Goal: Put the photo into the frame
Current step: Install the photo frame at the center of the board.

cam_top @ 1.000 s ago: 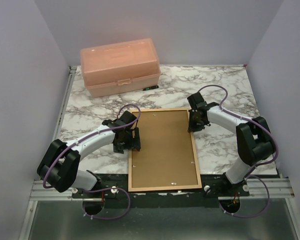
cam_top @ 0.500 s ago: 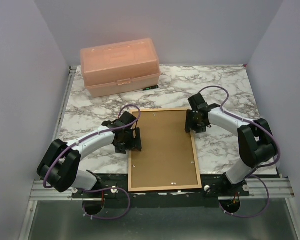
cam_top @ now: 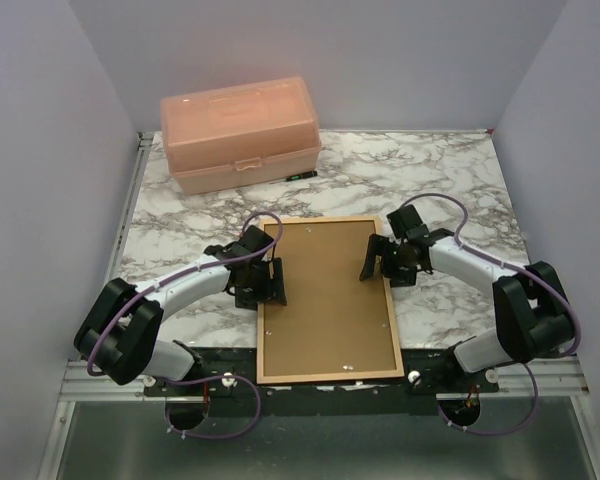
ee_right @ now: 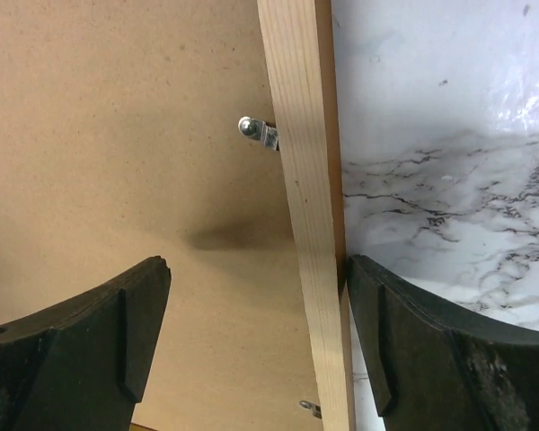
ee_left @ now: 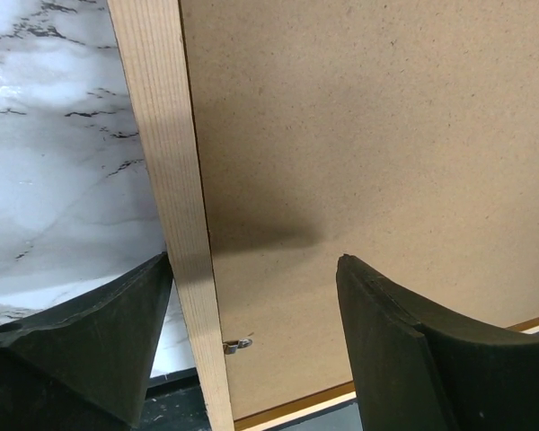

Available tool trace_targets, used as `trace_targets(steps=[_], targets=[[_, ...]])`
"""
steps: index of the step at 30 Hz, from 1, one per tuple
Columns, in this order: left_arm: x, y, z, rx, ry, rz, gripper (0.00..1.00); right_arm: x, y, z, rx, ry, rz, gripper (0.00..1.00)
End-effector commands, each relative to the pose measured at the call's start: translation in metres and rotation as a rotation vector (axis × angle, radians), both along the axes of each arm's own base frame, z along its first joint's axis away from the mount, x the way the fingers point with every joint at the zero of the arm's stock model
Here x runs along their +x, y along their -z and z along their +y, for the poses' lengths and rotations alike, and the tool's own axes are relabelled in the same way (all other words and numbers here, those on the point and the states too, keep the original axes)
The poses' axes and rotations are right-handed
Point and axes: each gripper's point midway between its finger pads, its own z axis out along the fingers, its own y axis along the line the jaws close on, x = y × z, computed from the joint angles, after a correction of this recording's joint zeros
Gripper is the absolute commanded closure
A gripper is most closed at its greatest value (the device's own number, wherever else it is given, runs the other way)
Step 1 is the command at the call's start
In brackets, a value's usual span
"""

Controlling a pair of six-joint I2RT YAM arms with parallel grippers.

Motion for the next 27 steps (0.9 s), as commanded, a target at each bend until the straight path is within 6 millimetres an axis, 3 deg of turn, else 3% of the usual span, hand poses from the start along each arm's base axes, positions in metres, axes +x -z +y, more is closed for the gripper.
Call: trace_targets(steps=[1, 12, 19, 27], targets=[[-0.014, 0.001, -0.009, -0.044, 0.017, 0.028, 0.27, -0.025, -0.001, 0.01, 0.107, -0.001, 0.057, 0.13], [-0.051, -0.006, -0.023, -0.101, 0.037, 0.028, 0.28, -0.069, -0.019, 0.012, 0.229, 0.024, 0.084, 0.13], [-0.037, -0.011, -0.008, 0.02, 0.002, -0.01, 0.15, -0.069, -0.017, -0.001, 0.17, 0.062, 0.054, 0.04], [0.002, -0.018, 0.005, 0.096, -0.052, -0.059, 0.13, -0.049, -0.024, -0.001, 0.134, 0.068, 0.023, 0.02]])
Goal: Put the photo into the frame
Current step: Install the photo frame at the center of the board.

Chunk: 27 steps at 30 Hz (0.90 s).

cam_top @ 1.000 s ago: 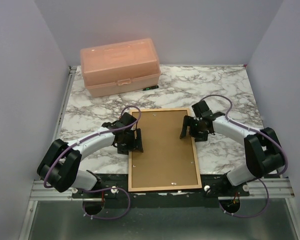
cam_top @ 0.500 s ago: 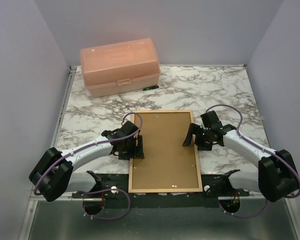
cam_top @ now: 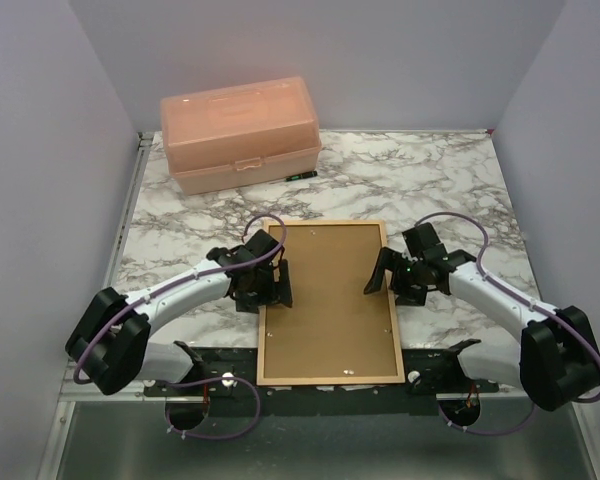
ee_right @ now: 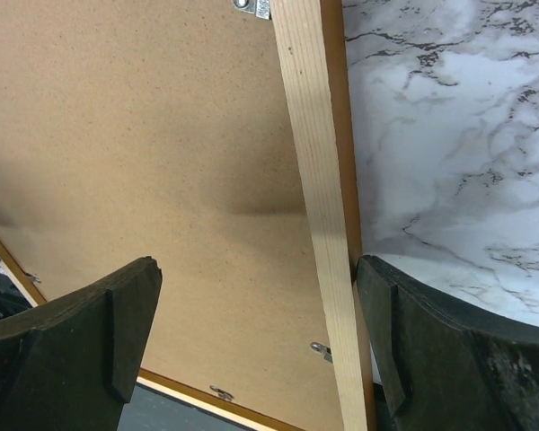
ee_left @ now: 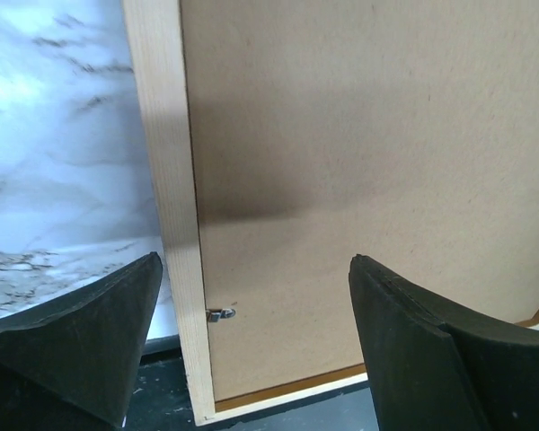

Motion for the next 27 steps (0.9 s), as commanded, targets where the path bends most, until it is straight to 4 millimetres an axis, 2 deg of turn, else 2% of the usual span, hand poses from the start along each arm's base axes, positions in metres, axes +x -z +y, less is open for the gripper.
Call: trace_targets(steps=[1, 15, 21, 27], targets=[[0.028, -0.003, 0.016, 0.07, -0.047, -0.041, 0.13, 0.007, -0.007, 0.005, -0.004, -0.004, 0.012, 0.02], [0.12, -0.002, 0.038, 0.14, -0.109, -0.101, 0.2, 0.023, 0.004, 0.008, -0.043, -0.03, 0.027, 0.01], [0.146, 0.003, 0.038, 0.171, -0.103, -0.113, 0.29, 0.029, 0.009, 0.012, -0.042, -0.039, 0.035, 0.01], [0.163, 0.006, 0.031, 0.175, -0.095, -0.118, 0.35, 0.029, 0.015, 0.013, -0.039, -0.045, 0.047, 0.01]])
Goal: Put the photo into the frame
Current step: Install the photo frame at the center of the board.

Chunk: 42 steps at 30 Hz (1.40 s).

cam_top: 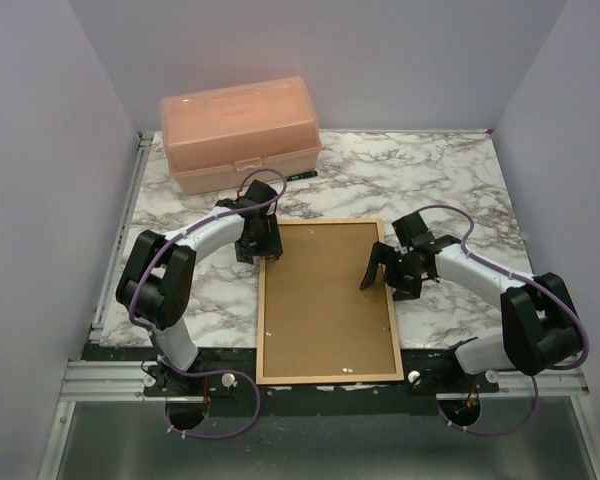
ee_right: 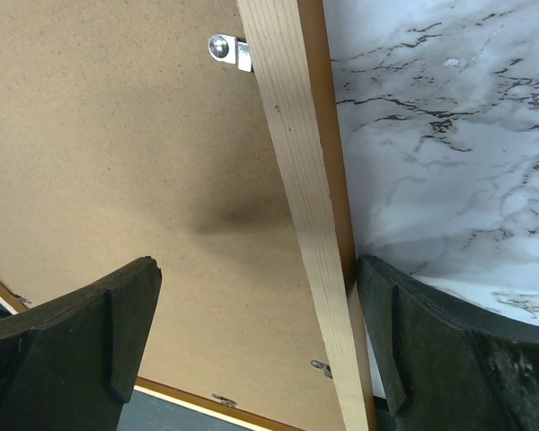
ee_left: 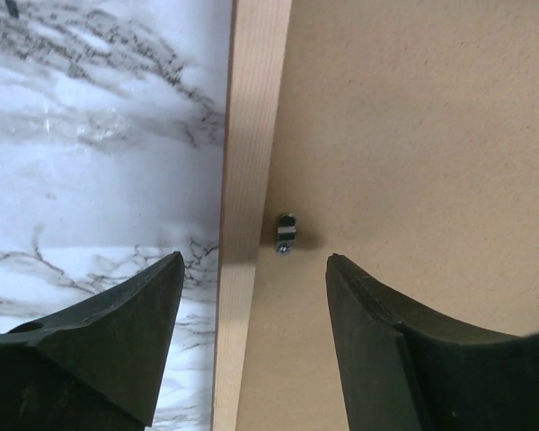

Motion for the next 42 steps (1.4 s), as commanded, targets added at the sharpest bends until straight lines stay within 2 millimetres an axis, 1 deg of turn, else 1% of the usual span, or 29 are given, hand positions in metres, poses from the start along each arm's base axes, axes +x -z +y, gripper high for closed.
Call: trace_targets(steps=[1, 5, 9, 17, 20, 22, 24, 26, 27, 28, 29, 35, 37, 40, 41, 42], targets=[[0.021, -0.001, 0.0, 0.035, 0.012, -0.041, 0.36, 0.011, 0.002, 0.008, 0.015, -0.023, -0.033, 0.01], [0.026, 0.002, 0.008, 0.083, -0.014, -0.052, 0.41, 0.012, 0.003, 0.008, 0.013, -0.028, -0.028, 0.01], [0.026, 0.009, 0.007, 0.074, -0.022, -0.055, 0.46, 0.012, 0.004, 0.008, 0.012, -0.028, -0.029, 0.01], [0.021, 0.025, 0.008, 0.116, -0.014, -0.027, 0.52, 0.014, 0.004, 0.007, 0.002, -0.032, -0.03, 0.01], [0.02, 0.028, 0.007, 0.116, -0.009, -0.022, 0.56, 0.015, 0.004, 0.008, 0.003, -0.031, -0.031, 0.01], [0.019, 0.028, 0.006, 0.121, -0.003, -0.022, 0.62, 0.015, 0.004, 0.008, 0.002, -0.034, -0.029, 0.01], [0.018, 0.028, 0.006, 0.126, 0.003, -0.021, 0.72, 0.016, 0.004, 0.008, 0.003, -0.034, -0.032, 0.01], [0.016, 0.027, 0.006, 0.125, 0.009, -0.024, 0.83, 0.017, 0.002, 0.009, 0.007, -0.033, -0.035, 0.01], [0.015, 0.027, 0.005, 0.123, 0.023, -0.026, 0.92, 0.017, 0.002, 0.008, 0.005, -0.031, -0.036, 0.01], [0.014, 0.027, 0.004, 0.123, 0.028, -0.026, 0.98, 0.017, 0.002, 0.009, 0.005, -0.032, -0.037, 0.01], [0.014, 0.027, 0.003, 0.122, 0.036, -0.027, 1.0, 0.017, 0.001, 0.009, 0.007, -0.032, -0.037, 0.01], [0.012, 0.022, -0.005, 0.105, 0.062, -0.054, 1.0, 0.018, 0.001, 0.009, 0.006, -0.033, -0.037, 0.01], [0.012, 0.017, -0.008, 0.087, 0.064, -0.067, 1.0, 0.017, 0.0, 0.008, 0.005, -0.031, -0.039, 0.01], [0.014, 0.005, -0.01, 0.068, 0.061, -0.095, 1.0, 0.016, -0.001, 0.006, -0.003, -0.03, -0.045, 0.01], [0.014, 0.0, -0.01, 0.065, 0.057, -0.104, 0.99, 0.016, -0.001, 0.006, -0.006, -0.031, -0.045, 0.0], [0.014, -0.005, -0.01, 0.06, 0.055, -0.113, 0.91, 0.017, -0.002, 0.005, -0.009, -0.03, -0.049, 0.0]])
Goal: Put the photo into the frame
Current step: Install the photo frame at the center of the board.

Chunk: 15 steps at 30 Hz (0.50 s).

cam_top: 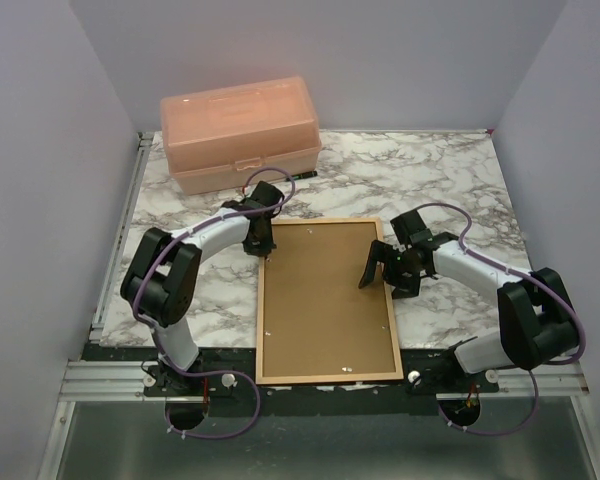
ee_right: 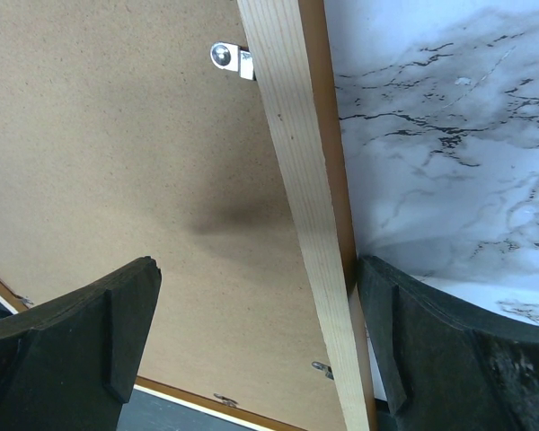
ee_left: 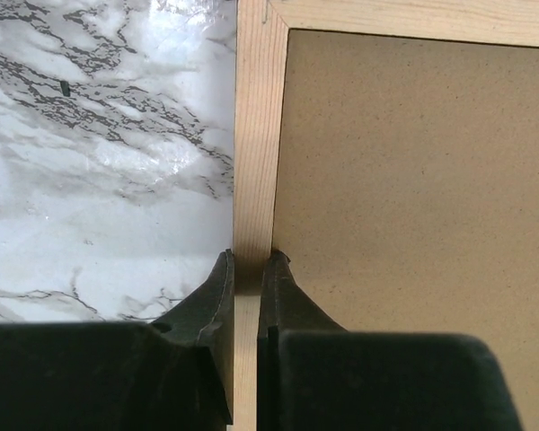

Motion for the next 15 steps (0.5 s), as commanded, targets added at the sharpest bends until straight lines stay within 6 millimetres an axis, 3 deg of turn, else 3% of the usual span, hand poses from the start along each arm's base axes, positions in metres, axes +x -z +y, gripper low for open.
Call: trace_targets(steps=[1, 3, 6, 11, 15], targets=[[-0.007, -0.017, -0.01, -0.042, 0.014, -0.028, 0.77, 0.012, -0.003, 0.002, -0.007, -0.024, -0.057, 0.0], [-0.007, -0.025, -0.009, -0.046, 0.011, -0.04, 0.5, 0.013, -0.005, 0.002, -0.009, -0.022, -0.063, 0.0], [-0.008, -0.033, -0.009, -0.057, 0.011, -0.048, 0.33, 0.012, -0.006, 0.001, -0.012, -0.023, -0.063, 0.0], [-0.022, -0.035, -0.005, -0.067, 0.013, -0.028, 0.28, 0.005, -0.008, 0.0, -0.006, -0.016, -0.05, 0.0], [-0.049, -0.026, -0.005, -0.126, 0.024, 0.011, 0.28, -0.004, -0.005, -0.004, -0.013, -0.005, -0.029, 0.0]])
